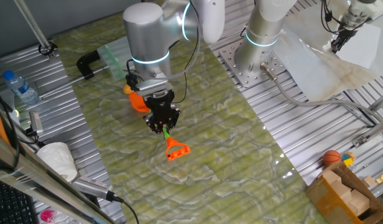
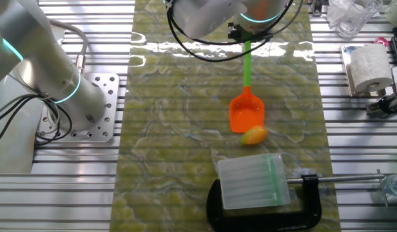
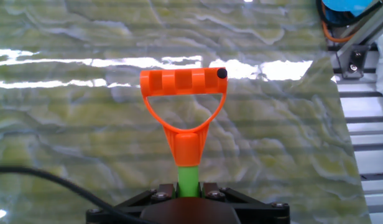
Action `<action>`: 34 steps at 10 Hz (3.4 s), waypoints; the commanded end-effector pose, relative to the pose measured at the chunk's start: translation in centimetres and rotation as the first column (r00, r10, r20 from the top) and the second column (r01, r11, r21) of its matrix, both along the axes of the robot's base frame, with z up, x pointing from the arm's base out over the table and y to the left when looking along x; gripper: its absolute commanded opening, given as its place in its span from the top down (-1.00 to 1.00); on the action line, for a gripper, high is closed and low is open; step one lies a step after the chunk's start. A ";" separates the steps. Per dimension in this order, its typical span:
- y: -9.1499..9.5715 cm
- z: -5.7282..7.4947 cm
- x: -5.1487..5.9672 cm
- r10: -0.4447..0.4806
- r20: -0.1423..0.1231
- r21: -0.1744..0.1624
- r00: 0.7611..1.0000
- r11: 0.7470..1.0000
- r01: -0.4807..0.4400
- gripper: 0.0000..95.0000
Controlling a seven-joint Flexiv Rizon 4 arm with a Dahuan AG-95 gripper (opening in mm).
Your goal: Use a shovel to scoop up an object
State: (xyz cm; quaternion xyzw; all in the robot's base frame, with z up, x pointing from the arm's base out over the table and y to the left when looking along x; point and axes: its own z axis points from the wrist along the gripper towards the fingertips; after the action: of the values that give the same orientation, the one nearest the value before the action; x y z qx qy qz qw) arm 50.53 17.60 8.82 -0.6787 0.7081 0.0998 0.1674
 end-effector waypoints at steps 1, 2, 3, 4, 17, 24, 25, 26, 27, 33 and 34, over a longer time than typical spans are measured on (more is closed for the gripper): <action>0.0 0.0 0.0 0.011 0.012 0.012 1.000 1.000 -0.011 1.00; 0.0 0.0 0.0 0.000 0.007 0.002 1.000 1.000 0.000 1.00; 0.0 0.0 0.0 -0.013 -0.001 -0.003 1.000 1.000 0.013 1.00; 0.0 0.0 0.0 -0.015 -0.004 -0.019 1.000 1.000 0.015 1.00; 0.5 0.2 0.6 -0.027 0.028 0.057 0.999 0.998 0.026 1.00; -0.1 0.4 0.7 0.018 0.054 0.087 0.998 0.996 -0.022 1.00; 0.0 0.4 0.7 0.025 0.057 0.089 0.998 0.996 -0.030 1.00; 0.0 0.4 0.7 0.029 0.059 0.089 0.998 0.995 -0.034 1.00; 0.0 0.4 0.7 0.034 0.062 0.094 0.997 0.995 -0.040 1.00; -0.3 0.5 0.5 0.061 0.069 0.085 0.996 0.994 -0.066 1.00; -0.4 0.6 0.4 0.065 0.069 0.082 0.996 0.994 -0.070 1.00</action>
State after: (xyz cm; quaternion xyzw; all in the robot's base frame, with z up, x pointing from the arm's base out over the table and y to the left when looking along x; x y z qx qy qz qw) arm 50.96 17.24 9.26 -0.6974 0.6740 0.1122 0.2161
